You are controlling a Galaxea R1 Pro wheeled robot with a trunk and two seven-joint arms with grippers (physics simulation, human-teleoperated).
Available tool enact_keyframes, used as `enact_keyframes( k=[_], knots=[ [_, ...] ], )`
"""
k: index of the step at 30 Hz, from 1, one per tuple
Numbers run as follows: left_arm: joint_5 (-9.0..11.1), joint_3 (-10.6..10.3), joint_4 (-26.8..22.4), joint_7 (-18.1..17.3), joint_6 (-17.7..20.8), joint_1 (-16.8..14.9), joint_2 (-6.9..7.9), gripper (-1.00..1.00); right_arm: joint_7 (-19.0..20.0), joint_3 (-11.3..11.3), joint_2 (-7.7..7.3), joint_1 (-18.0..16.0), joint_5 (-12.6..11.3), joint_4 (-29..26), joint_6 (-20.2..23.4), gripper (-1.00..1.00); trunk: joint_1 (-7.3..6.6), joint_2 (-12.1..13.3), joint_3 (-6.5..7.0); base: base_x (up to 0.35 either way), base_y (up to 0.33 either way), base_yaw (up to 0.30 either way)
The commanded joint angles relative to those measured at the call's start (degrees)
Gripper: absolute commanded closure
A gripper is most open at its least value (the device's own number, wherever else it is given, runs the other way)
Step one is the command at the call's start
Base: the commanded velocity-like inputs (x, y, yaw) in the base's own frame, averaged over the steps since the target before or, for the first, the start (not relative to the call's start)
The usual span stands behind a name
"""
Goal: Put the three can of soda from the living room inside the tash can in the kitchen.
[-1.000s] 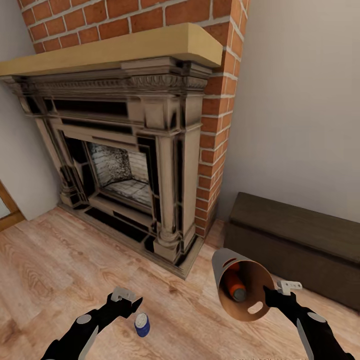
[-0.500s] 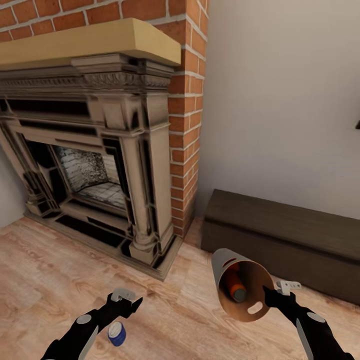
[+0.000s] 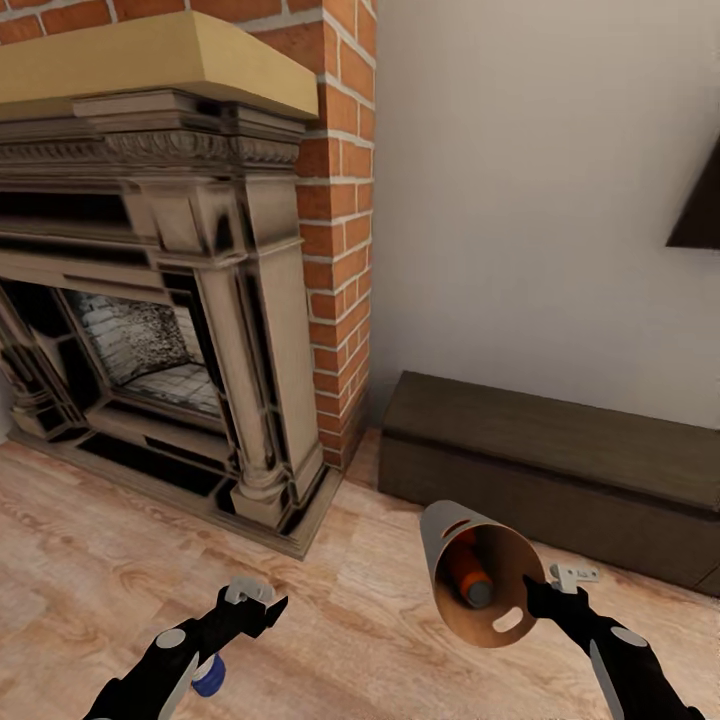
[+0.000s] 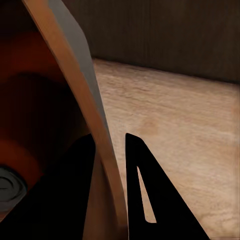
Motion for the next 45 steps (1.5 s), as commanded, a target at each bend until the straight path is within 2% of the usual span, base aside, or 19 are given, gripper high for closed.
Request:
enact_keyframes(
  k=[1, 11, 20, 22, 23, 24, 25, 26, 28, 29, 30, 34, 45],
  knots=[
    [0.00, 0.00, 0.00, 0.00, 0.00, 0.00, 0.00, -1.00, 0.21, -0.01, 0.02, -0.03, -0.65, -0.07, 0.06, 1.00, 0.00, 0.00, -0.08, 0.113, 0.068, -0.091],
    [-0.07, -0.06, 0.00, -0.08, -0.08, 0.00, 0.00, -1.00, 0.22, 0.01, 0.05, -0.03, -0.58, 0.03, -0.02, 1.00, 0.00, 0.00, -0.92, 0.169, 0.223, -0.075],
    [-0.15, -0.04, 0.00, -0.01, 0.74, 0.00, 0.00, -1.00, 0.22, -0.06, 0.05, -0.03, -0.56, 0.03, -0.11, 1.00, 0.00, 0.00, -1.18, 0.030, 0.046, -0.010],
    [-0.20, -0.08, 0.00, 0.02, 2.58, 0.00, 0.00, -1.00, 0.22, -0.07, 0.05, -0.03, -0.56, 0.03, -0.12, 1.00, 0.00, 0.00, -1.18, 0.003, 0.004, -0.001],
    [-0.16, -0.09, -0.01, 0.04, 5.24, 0.00, 0.00, -1.00, 0.22, -0.07, 0.05, -0.03, -0.55, 0.03, -0.12, 1.00, 0.00, 0.00, -1.18, 0.001, 0.002, -0.001],
    [-0.08, -0.08, -0.05, 0.15, 9.97, 0.00, 0.00, -1.00, 0.22, -0.07, 0.05, -0.03, -0.55, 0.03, -0.12, 1.00, 0.00, 0.00, -1.18, 0.001, 0.001, 0.000],
    [-0.06, -0.07, -0.05, 0.28, 11.40, 0.00, 0.00, -1.00, 0.22, -0.07, 0.05, -0.03, -0.55, 0.03, -0.12, 1.00, 0.00, 0.00, -1.18, 0.000, 0.000, 0.000],
    [-0.03, 0.00, -0.03, 1.50, 15.15, 0.00, 0.00, -1.00, 0.22, -0.07, 0.05, -0.03, -0.55, 0.03, -0.12, 1.00, 0.00, 0.00, -1.19, 0.000, 0.000, 0.000],
    [-0.05, 0.13, -0.02, 3.38, 17.74, 0.00, -0.01, -1.00, 0.22, -0.07, 0.05, -0.03, -0.57, 0.03, -0.12, 1.00, 0.00, 0.00, -1.19, 0.000, 0.000, 0.000],
    [-0.01, 0.36, -0.01, 7.28, 22.10, 0.00, -0.01, -1.00, 0.22, -0.07, 0.07, -0.03, -0.60, 0.03, -0.12, 1.00, 0.00, 0.00, -1.19, 0.000, 0.000, 0.000],
    [0.16, 0.44, -0.03, 10.17, 24.43, 0.00, -0.01, -1.00, 0.22, -0.07, 0.20, -0.03, -0.57, 0.03, -0.12, 1.00, 0.00, 0.00, -1.19, 0.000, 0.000, 0.000],
    [0.57, 0.54, -0.22, 16.33, 27.84, 0.00, 0.02, -1.00, 0.22, -0.07, 0.91, -0.03, -0.32, 0.03, -0.12, 1.00, 0.00, 0.00, -1.19, 0.000, 0.000, 0.000],
    [0.88, 0.85, -0.83, 19.02, 28.67, 0.00, 0.06, -1.00, 0.22, -0.07, 1.26, -0.03, -0.20, 0.04, -0.12, 1.00, 0.00, 0.00, -1.19, 0.000, 0.000, 0.000]
  ],
)
